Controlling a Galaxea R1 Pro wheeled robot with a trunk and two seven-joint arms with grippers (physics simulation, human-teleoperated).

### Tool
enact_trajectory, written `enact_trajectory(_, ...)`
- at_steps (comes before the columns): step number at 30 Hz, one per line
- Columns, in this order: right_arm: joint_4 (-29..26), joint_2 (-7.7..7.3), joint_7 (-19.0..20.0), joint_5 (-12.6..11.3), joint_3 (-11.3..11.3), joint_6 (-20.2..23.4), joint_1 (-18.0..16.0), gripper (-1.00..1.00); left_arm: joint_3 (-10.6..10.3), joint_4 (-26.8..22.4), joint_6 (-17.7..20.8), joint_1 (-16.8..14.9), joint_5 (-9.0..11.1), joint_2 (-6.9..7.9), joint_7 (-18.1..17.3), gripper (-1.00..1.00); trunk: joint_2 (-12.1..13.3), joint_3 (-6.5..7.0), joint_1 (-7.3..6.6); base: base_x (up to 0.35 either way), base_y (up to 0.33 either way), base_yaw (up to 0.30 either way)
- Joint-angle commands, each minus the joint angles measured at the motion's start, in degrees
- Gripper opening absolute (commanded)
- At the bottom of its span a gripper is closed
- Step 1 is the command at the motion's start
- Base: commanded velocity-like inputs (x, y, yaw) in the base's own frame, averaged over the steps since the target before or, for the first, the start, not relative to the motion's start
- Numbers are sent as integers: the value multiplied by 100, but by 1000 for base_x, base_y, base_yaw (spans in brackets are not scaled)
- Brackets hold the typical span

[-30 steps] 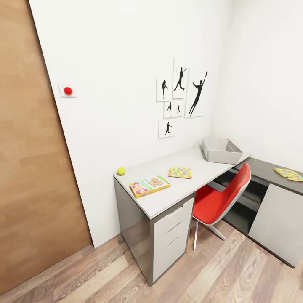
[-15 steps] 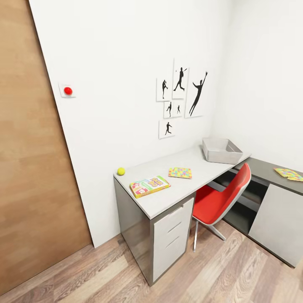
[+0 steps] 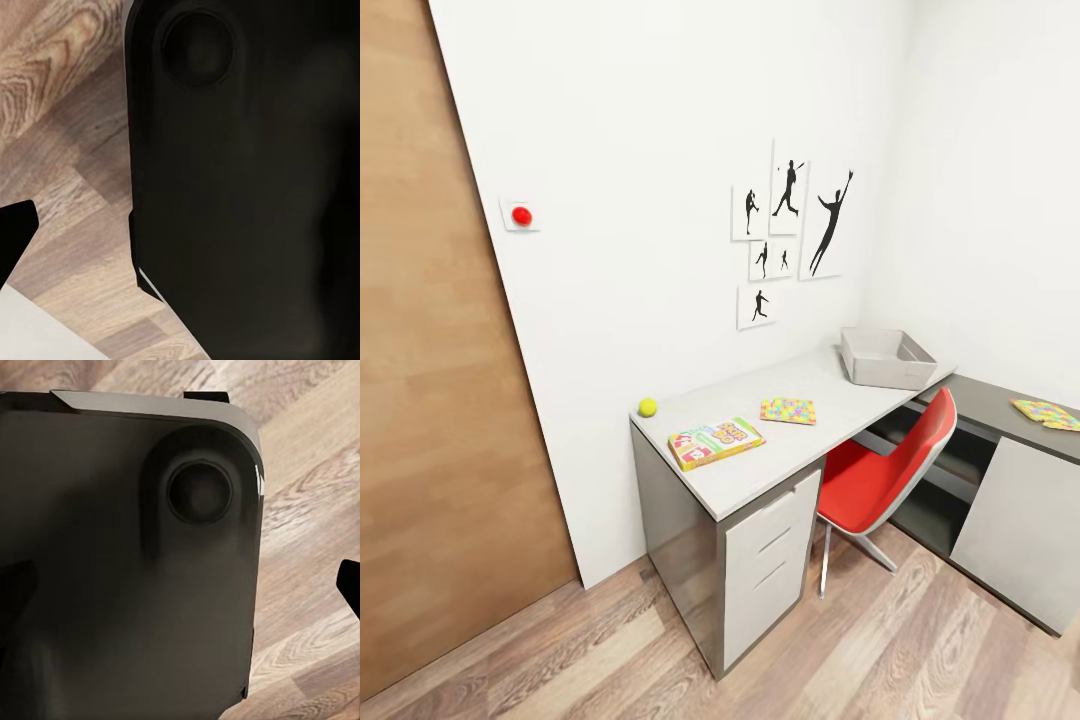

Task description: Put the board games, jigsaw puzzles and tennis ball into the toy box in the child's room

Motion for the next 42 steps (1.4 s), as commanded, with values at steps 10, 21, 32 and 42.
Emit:
enact_trajectory(10, -130, -12, 43, -3, -17, 51, -176, 100, -11, -16, -18, -126, 41, -11, 130, 100, -2, -4, 0, 0, 0, 0)
enact_trajectory(21, -465, 2, 50, -15, -31, 231, -539, 100, 31, -79, 8, -487, 108, -61, 172, 100, -2, -4, 0, 0, 0, 0)
enact_trajectory(32, -512, 10, 43, -30, -34, 414, -1808, 100, 341, -113, 466, -1722, 577, -69, 177, 100, -2, -4, 0, 0, 0, 0)
enact_trajectory(42, -520, 2, 51, -50, -29, 1049, -2445, 100, 423, -119, 688, -2144, 749, -67, 218, 100, -2, -4, 0, 0, 0, 0)
